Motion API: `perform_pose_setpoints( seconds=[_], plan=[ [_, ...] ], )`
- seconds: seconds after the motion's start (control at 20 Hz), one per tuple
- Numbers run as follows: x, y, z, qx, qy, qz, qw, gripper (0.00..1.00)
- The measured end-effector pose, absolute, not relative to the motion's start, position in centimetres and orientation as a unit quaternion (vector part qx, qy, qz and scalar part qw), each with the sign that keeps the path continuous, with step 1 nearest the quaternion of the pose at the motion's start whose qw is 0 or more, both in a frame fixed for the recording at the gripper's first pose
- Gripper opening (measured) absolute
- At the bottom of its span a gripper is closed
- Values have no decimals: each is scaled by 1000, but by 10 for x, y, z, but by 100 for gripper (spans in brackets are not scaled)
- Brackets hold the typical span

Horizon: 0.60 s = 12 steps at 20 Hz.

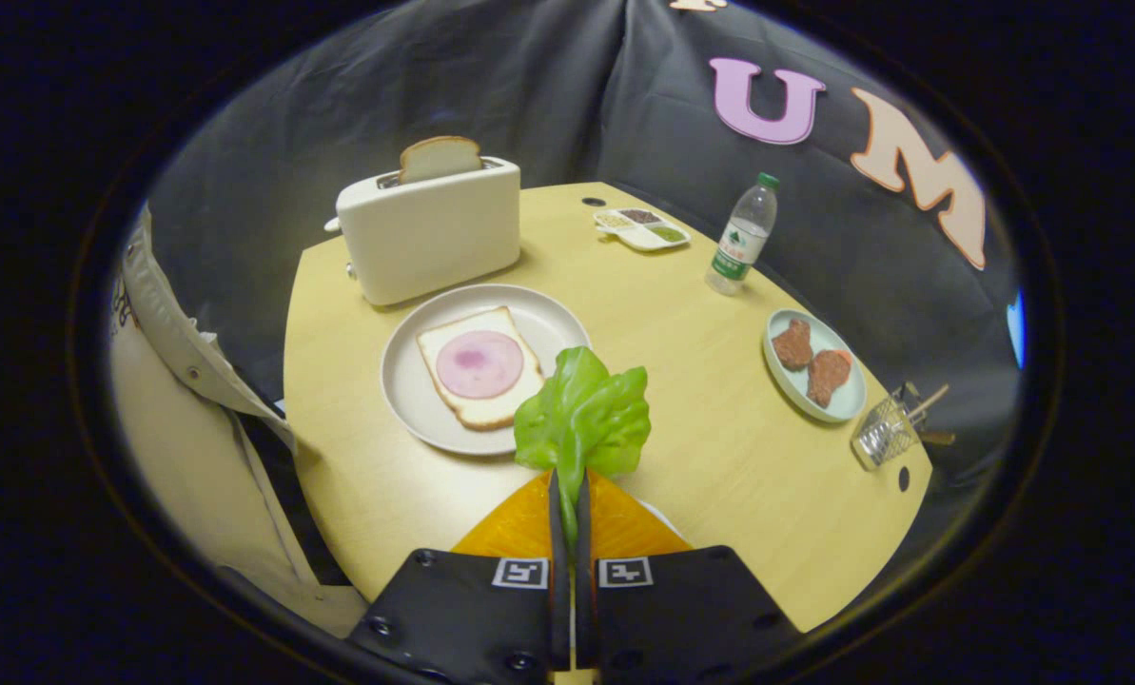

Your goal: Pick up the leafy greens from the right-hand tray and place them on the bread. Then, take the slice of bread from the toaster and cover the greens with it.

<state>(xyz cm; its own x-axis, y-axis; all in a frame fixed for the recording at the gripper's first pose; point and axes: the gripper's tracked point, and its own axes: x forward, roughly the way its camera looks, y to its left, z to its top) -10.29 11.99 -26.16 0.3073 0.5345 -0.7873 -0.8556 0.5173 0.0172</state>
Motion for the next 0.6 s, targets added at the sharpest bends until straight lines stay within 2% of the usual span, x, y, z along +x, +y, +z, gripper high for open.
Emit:
perform_pose_setpoints(
  seconds=[0.6],
  plan=[
    [-109, 211, -262, -208, 372, 498, 756, 5]
  ],
)
